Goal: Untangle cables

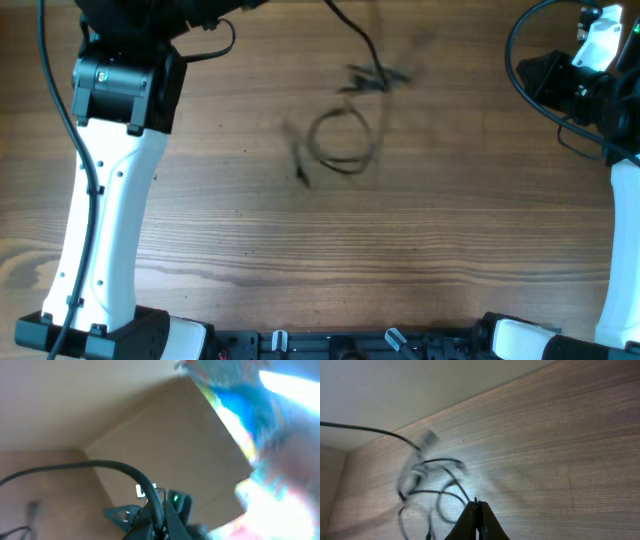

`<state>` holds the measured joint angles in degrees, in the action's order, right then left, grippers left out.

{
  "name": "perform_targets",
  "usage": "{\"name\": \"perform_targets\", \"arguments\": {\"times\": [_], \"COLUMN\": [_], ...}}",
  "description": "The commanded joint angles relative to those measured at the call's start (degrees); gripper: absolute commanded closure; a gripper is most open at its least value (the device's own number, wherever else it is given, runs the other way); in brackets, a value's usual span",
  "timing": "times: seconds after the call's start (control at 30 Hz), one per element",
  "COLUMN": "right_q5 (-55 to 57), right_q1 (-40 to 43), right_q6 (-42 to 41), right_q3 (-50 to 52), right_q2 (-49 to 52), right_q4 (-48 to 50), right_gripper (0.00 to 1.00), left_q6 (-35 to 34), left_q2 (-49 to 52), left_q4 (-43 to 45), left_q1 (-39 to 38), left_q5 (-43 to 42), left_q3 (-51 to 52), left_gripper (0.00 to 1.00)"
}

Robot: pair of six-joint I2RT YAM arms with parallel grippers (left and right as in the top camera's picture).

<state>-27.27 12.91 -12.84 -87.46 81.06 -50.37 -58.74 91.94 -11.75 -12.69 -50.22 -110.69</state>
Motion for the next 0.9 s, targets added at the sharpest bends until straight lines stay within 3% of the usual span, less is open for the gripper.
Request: {"name": "perform_targets", "arguments": {"times": [0.0,0.07,0.2,0.27,0.37,0.43,0.53,0.6,0.8,0.87], "right_q5": [-2.0,-4.5,-10.7,-14.2,-19.7,-22.6,-27.0,-27.0,-20.3,-18.1], "right_q1": [-1.9,-3.5,-7.6,-10.3,-14.2,-16.4,-20.1,-23.1,-27.8,-28.5], "right_q6": [2.9,6.6,14.3,18.7,23.6,24.6,25.9,25.7,18.8,16.9], "right_q3": [0.2,0.2,0.2,0.2,0.2,0.2,0.2,0.2,0.2,0.2], "right_q2": [0.7,1.0,1.9,2.4,3.0,3.5,4.4,5.5,11.0,13.0], "right_q4": [0.2,0.2,0.3,0.6,1.1,2.0,4.2,6.8,16.5,18.3], "right_gripper": [0.96,0.96,0.96,0.89,0.67,0.60,0.21,0.07,0.07,0.37], "left_q6": [-22.4,-26.9,-27.2,-27.8,-31.3,-33.1,-33.5,-33.5,-33.5,-33.4], "left_q2": [-0.4,-0.3,-0.3,-0.3,-0.3,-0.3,-0.3,-0.3,-0.3,-0.3], "left_q4": [-8.4,-12.2,-13.9,-13.8,-13.9,-13.9,-13.9,-13.9,-13.9,-13.9], "left_q1": [0.0,0.0,0.0,0.0,0.0,0.0,0.0,0.0,0.0,0.0], "left_q5": [12.7,16.1,17.8,17.8,17.7,17.7,17.8,17.7,15.5,15.4], "left_q3": [-0.8,-0.8,-0.8,-0.8,-0.8,-0.8,-0.8,-0.8,-0.8,-0.8], "left_gripper": [0.96,0.96,0.96,0.96,0.96,0.96,0.96,0.96,0.96,0.96]}}
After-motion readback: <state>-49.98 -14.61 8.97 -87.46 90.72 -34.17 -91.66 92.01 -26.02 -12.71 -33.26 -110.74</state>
